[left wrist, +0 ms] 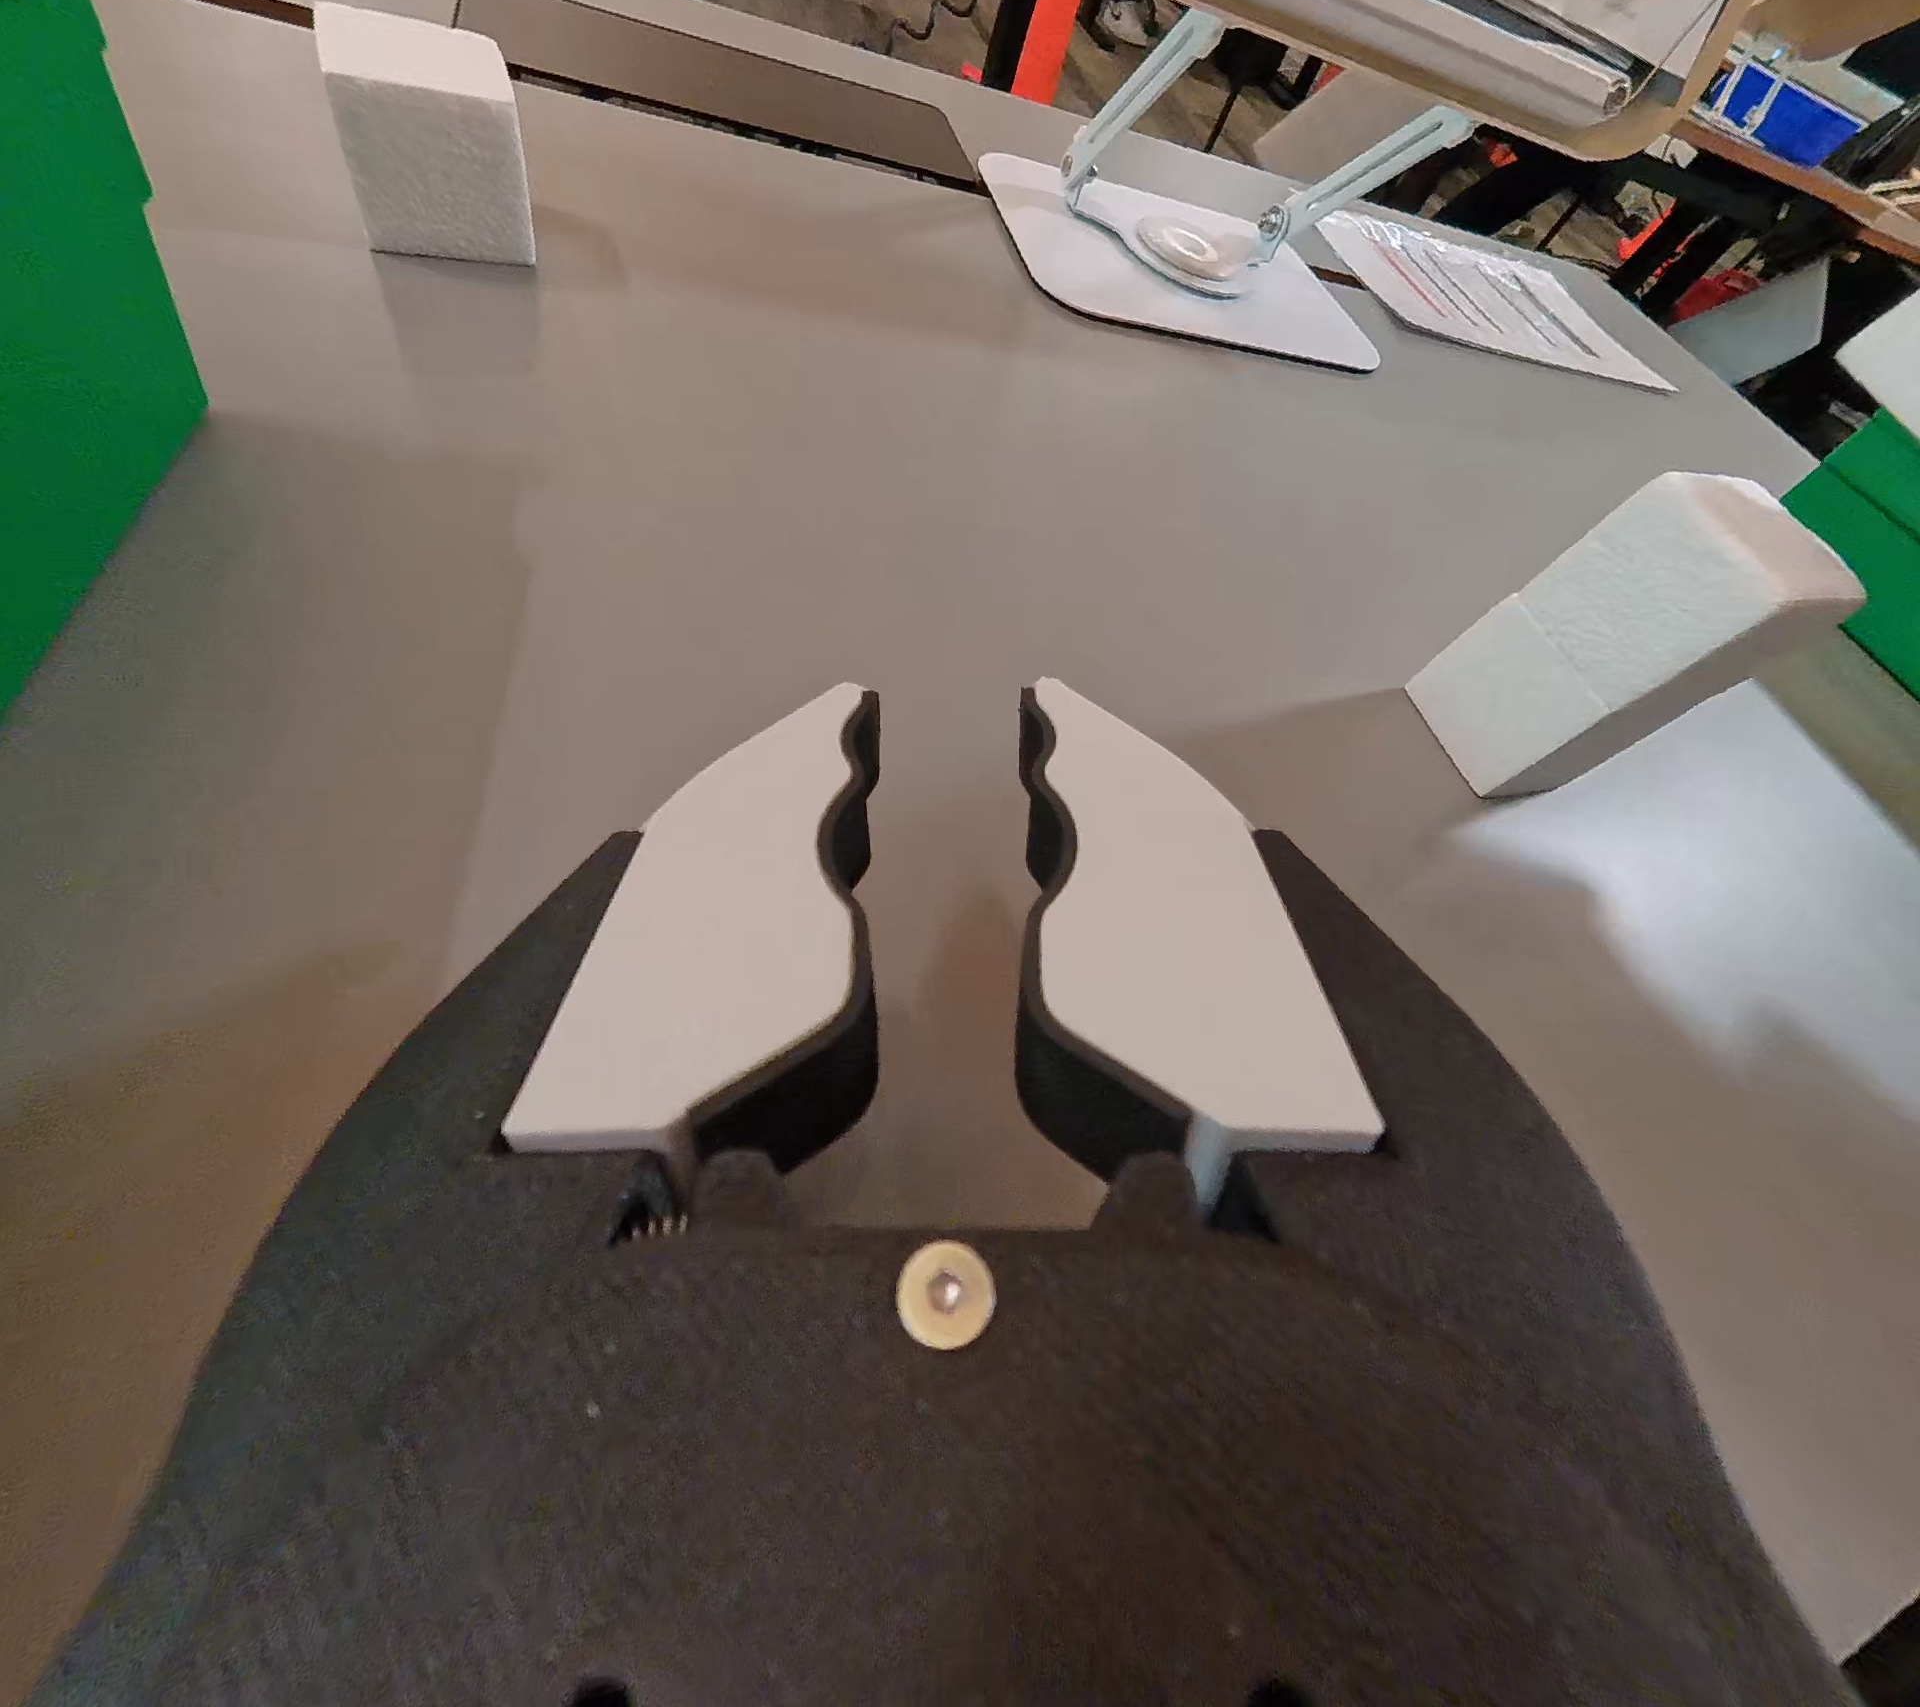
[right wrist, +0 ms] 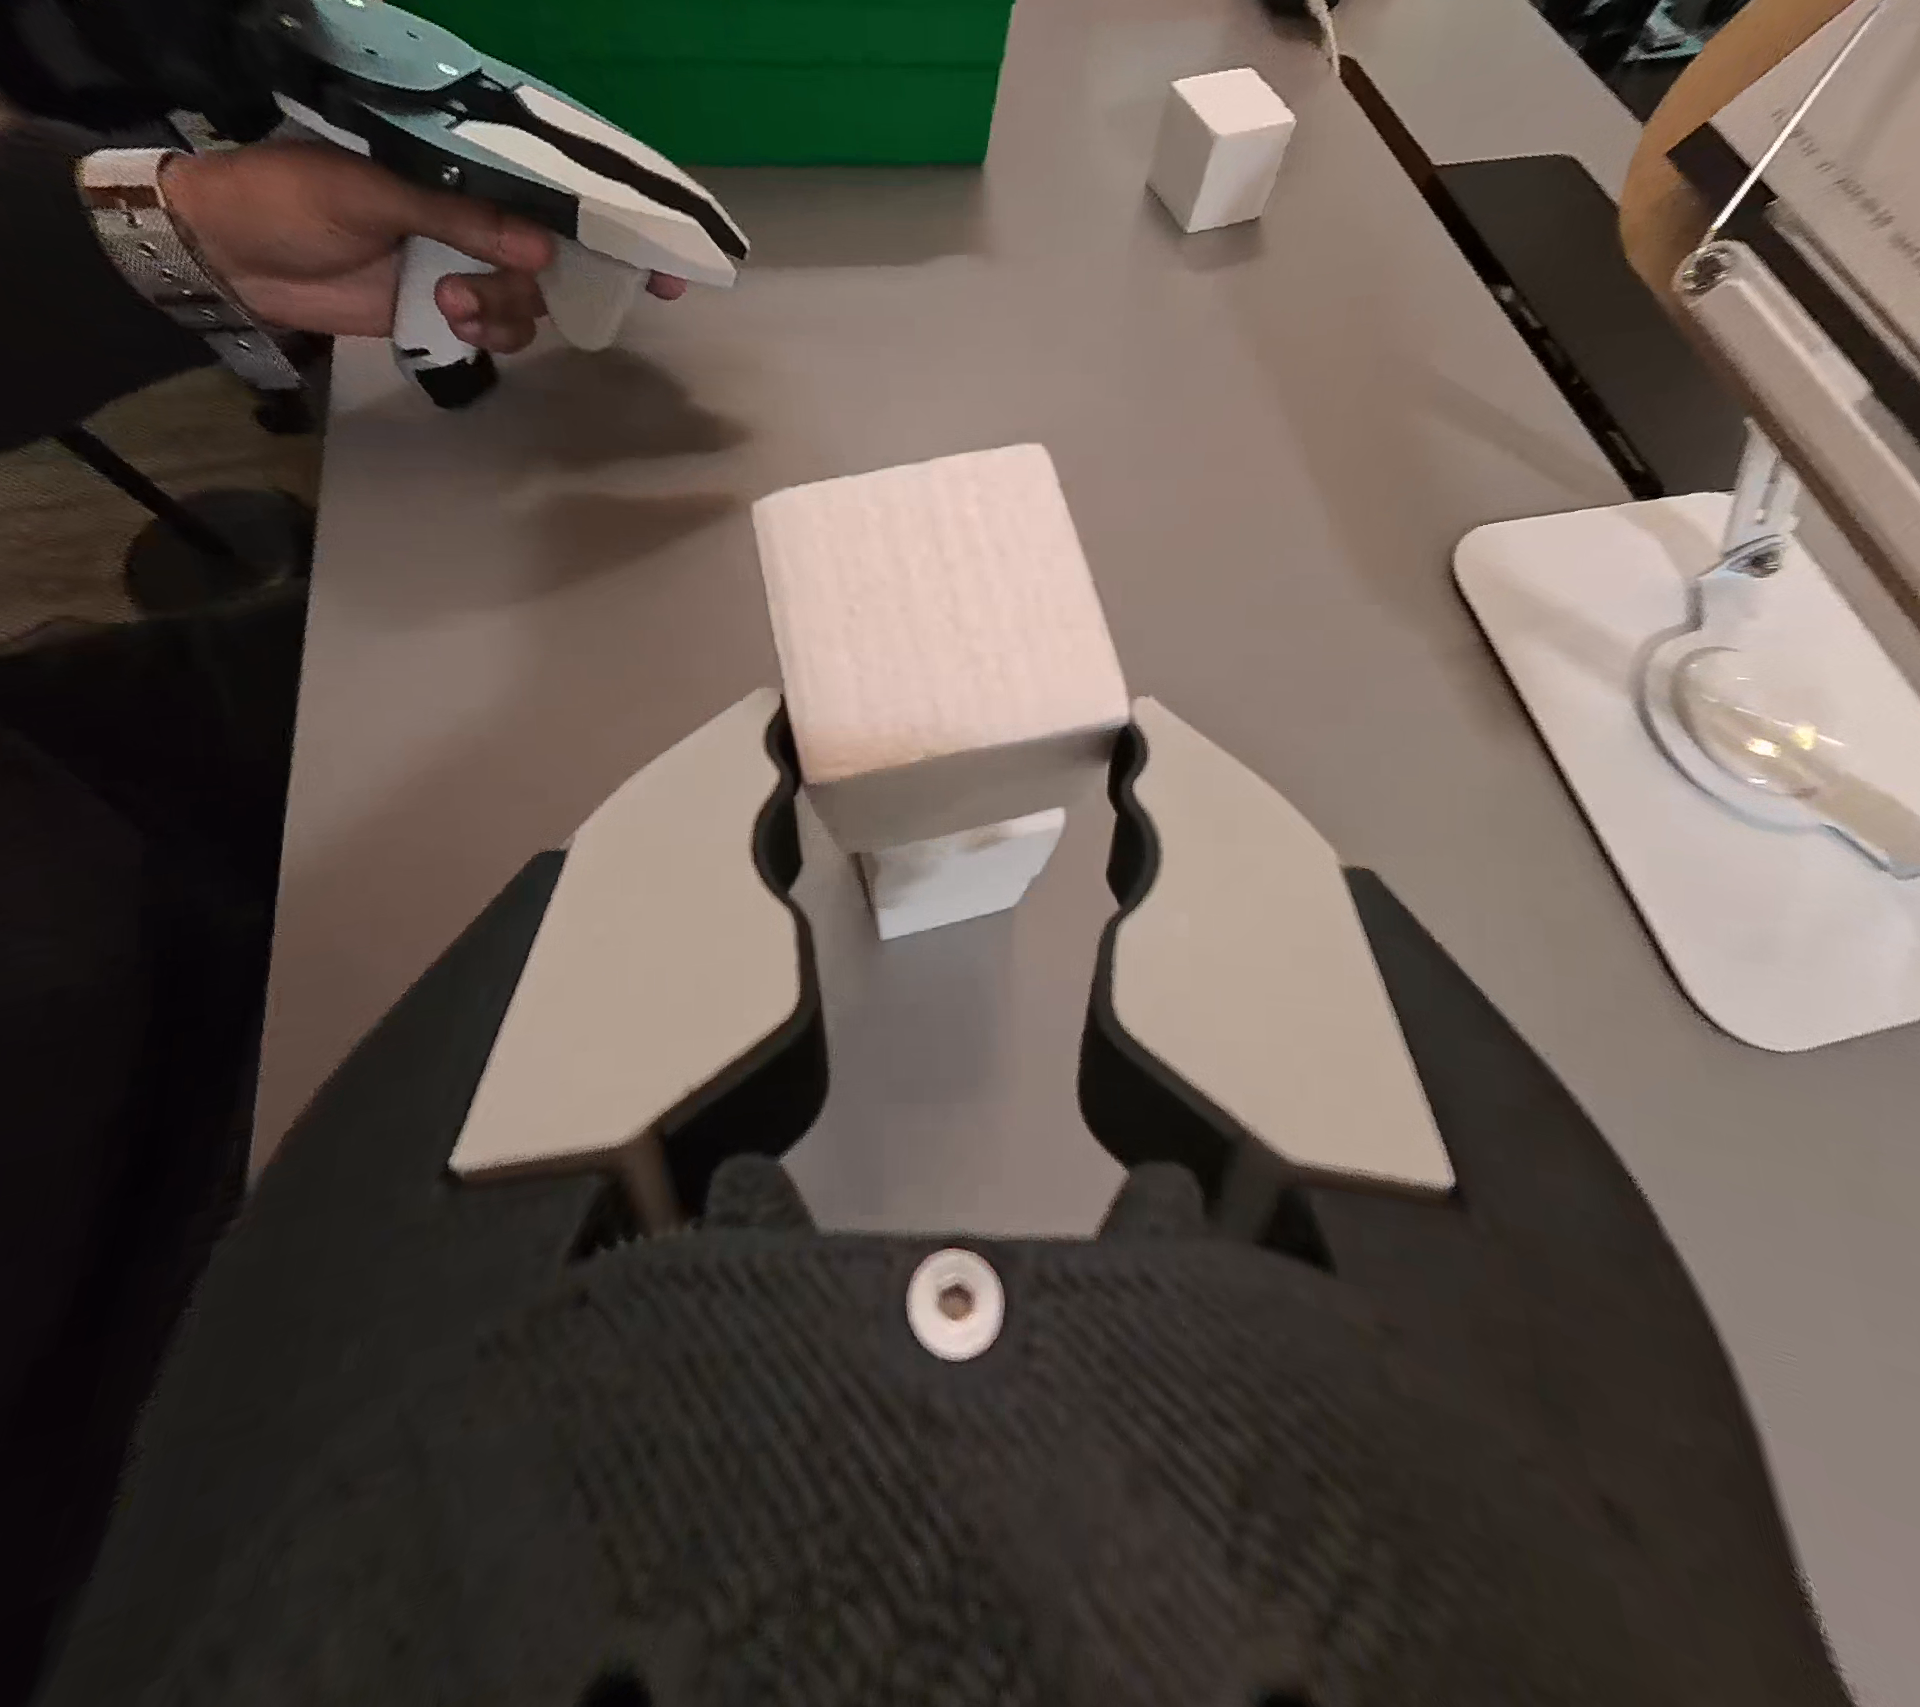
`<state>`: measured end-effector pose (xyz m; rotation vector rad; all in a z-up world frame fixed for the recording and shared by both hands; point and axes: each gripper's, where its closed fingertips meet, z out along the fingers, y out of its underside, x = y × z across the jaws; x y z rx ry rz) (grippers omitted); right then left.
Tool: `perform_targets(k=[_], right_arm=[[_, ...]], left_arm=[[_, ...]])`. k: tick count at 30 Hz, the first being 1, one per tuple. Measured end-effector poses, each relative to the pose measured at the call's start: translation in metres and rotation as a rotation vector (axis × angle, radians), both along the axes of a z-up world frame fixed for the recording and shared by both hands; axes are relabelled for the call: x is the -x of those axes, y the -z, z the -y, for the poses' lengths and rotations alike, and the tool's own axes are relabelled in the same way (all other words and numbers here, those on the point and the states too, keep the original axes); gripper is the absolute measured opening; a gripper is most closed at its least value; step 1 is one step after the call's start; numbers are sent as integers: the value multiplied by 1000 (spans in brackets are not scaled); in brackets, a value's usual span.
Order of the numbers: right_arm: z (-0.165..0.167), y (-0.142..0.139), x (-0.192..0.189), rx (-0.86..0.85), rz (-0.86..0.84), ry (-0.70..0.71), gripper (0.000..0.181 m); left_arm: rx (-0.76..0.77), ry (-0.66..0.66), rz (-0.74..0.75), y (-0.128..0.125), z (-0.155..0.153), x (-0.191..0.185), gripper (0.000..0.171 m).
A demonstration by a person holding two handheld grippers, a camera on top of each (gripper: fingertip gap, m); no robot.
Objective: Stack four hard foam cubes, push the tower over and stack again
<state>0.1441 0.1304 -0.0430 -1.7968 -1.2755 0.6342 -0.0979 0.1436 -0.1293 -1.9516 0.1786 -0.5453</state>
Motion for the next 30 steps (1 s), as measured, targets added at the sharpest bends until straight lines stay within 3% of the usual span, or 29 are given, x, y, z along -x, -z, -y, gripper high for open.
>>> perform_targets(k=[10, 30], right_arm=[[0, 23, 0, 33, 85, -20, 58], [-3, 28, 5, 49, 89, -67, 58]], left_arm=[[42, 31, 47, 4, 2, -6, 27], [52, 39, 26, 8, 2, -7, 27]])
